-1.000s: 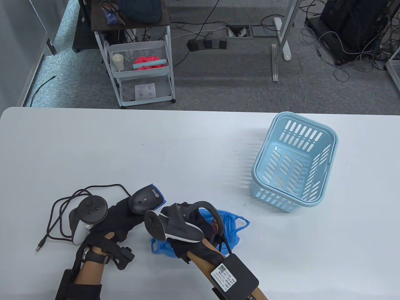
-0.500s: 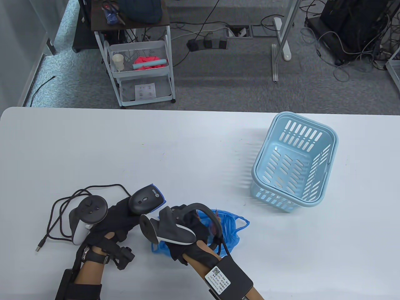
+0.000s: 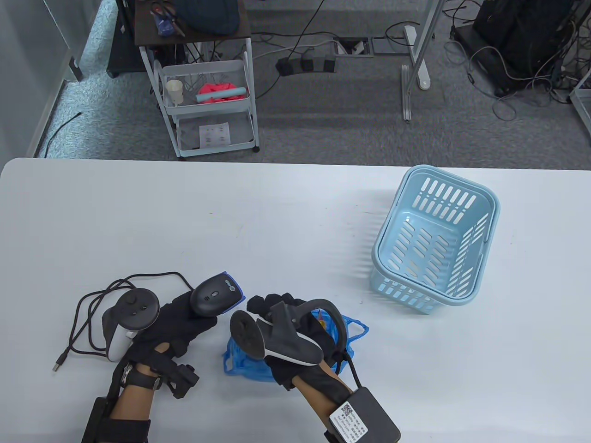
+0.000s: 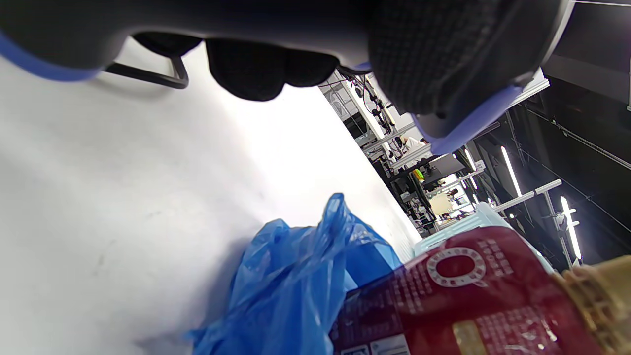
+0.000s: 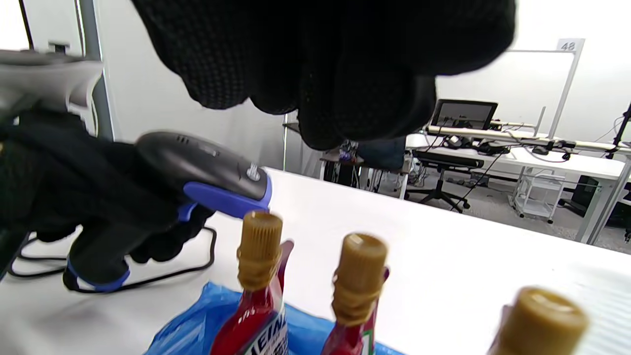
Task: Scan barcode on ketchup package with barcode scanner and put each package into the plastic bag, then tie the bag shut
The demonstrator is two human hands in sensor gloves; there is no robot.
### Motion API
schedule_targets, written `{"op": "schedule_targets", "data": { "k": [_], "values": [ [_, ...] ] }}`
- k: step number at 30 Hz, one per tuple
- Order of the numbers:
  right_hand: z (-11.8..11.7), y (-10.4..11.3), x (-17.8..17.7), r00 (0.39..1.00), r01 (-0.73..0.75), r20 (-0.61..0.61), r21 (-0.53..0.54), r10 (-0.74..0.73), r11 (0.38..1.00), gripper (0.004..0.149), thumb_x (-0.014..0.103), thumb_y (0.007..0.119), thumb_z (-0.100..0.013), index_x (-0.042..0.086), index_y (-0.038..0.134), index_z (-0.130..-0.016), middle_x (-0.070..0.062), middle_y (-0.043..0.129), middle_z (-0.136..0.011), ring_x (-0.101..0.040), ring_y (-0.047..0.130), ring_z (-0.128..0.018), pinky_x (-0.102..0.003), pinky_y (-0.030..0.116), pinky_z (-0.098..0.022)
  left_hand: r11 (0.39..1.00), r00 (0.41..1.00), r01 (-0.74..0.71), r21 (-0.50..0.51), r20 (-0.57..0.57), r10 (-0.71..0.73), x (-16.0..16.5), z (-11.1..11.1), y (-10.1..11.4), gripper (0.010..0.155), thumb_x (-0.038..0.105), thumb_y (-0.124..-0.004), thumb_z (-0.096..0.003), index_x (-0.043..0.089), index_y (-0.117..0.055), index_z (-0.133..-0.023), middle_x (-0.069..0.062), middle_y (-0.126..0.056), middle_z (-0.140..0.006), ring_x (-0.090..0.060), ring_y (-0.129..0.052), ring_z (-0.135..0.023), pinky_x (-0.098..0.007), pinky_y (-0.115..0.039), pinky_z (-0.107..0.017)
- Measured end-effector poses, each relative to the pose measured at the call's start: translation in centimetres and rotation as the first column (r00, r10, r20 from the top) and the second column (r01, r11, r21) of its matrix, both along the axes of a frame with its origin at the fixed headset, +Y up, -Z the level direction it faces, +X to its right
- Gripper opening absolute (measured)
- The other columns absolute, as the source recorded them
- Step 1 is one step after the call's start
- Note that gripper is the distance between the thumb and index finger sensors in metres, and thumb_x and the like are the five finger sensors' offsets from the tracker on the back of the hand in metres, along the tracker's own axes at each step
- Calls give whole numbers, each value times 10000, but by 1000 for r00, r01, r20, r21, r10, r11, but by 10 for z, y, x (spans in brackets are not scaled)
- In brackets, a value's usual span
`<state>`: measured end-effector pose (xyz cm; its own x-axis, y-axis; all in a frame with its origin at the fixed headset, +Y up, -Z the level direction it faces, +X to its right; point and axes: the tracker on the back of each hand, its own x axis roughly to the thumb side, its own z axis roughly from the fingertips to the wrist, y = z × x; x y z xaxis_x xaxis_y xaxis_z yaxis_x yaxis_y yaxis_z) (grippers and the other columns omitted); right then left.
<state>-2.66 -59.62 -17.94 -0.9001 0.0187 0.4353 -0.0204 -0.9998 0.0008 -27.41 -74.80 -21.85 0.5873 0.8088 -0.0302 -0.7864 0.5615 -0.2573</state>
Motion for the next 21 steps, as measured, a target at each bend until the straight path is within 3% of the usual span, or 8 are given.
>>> {"op": "schedule_targets", "data": {
  "k": [10,15,21],
  "values": [
    [13,4,73,994,83,61,102,-89,991,570,426,759,-518,117,698,-993,-190,816,-914,-417,834,-758,-502,759,-526,1000,1000,16,2,4,-16,1,0,0,566,457,-857,-464,244,-740,-975,-7,-774,-963,-316,-901,-778,-521,-733,-646],
    [17,-9,116,987,99,115,96,-110,990,655,481,754,-510,120,634,-1042,-206,745,-987,-450,757,-846,-563,686,-611,1000,1000,26,8,4,-26,2,0,1,570,468,-854,-461,249,-741,-974,-7,-774,-962,-315,-900,-779,-518,-734,-646],
    [22,-40,159,979,100,169,63,-110,993,721,516,748,-504,121,574,-1081,-227,676,-1045,-483,676,-915,-638,552,-698,999,999,31,12,6,-31,3,0,1,571,470,-856,-459,247,-746,-973,-8,-776,-960,-314,-903,-776,-514,-739,-642]
  ]
}}
